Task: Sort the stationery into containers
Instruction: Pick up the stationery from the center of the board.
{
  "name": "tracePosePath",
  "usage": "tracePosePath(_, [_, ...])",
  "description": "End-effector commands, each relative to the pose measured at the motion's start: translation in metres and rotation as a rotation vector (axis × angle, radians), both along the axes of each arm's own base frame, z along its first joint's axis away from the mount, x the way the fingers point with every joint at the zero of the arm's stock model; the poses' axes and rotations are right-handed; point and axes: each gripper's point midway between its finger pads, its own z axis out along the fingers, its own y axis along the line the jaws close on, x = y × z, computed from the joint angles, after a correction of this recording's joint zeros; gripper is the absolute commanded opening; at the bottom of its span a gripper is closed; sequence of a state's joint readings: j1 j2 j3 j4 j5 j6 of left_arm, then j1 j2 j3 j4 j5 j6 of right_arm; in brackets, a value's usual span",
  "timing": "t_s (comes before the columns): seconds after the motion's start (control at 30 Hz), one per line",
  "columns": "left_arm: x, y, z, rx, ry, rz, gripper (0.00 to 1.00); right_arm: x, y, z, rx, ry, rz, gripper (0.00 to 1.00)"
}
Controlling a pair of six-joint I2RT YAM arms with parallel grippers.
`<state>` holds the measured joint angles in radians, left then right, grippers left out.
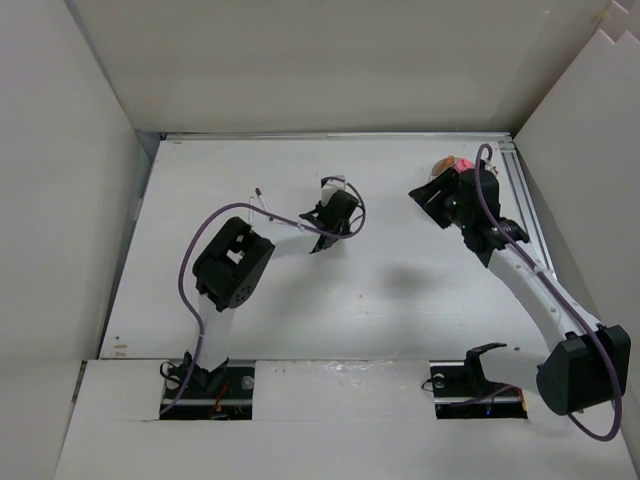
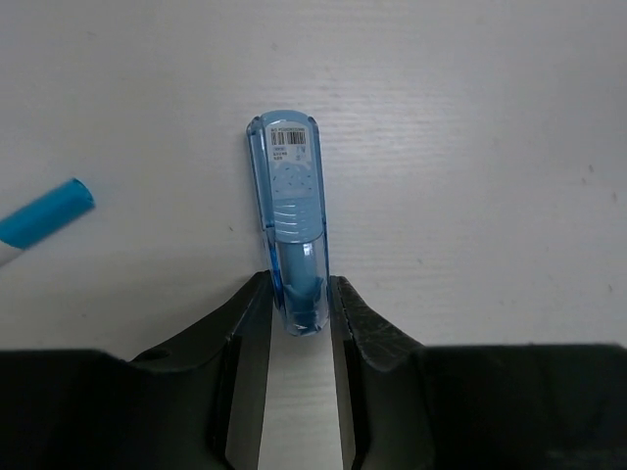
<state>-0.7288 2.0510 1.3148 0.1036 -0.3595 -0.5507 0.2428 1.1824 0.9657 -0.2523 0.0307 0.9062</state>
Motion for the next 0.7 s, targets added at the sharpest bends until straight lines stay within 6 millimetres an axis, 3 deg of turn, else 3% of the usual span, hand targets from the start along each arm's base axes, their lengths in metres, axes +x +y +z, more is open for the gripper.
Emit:
tracePosePath(0.0, [-0.011,-0.019,0.051,-0.077,-0.081,-0.103,0.10,0.007,0.005,0.015,0.030,-0.060,0.017,0.60])
tracePosePath(0.17, [-0.037,-0.026,0.088,-0.215,-0.128,-0.206,0.10,0.007,0.008,0.019,0.038,-0.068,0.031,0.62])
tracePosePath(0.27, [-0.052,-0.031,0.108,-0.286,-0.159,-0.281,0.10,0.010,0.012,0.010,0.034,-0.049,0.067,0.66])
tracePosePath(0.4, [-0.078,-0.031,0.130,-0.369,-0.184,-0.371,0.10,0.002,0.042,-0.005,0.091,-0.011,0.243,0.71])
tracePosePath(0.67, [-0.103,-0.044,0.157,-0.489,-0.203,-0.503,0.10,-0.013,0.079,0.005,0.185,-0.066,0.476,0.75])
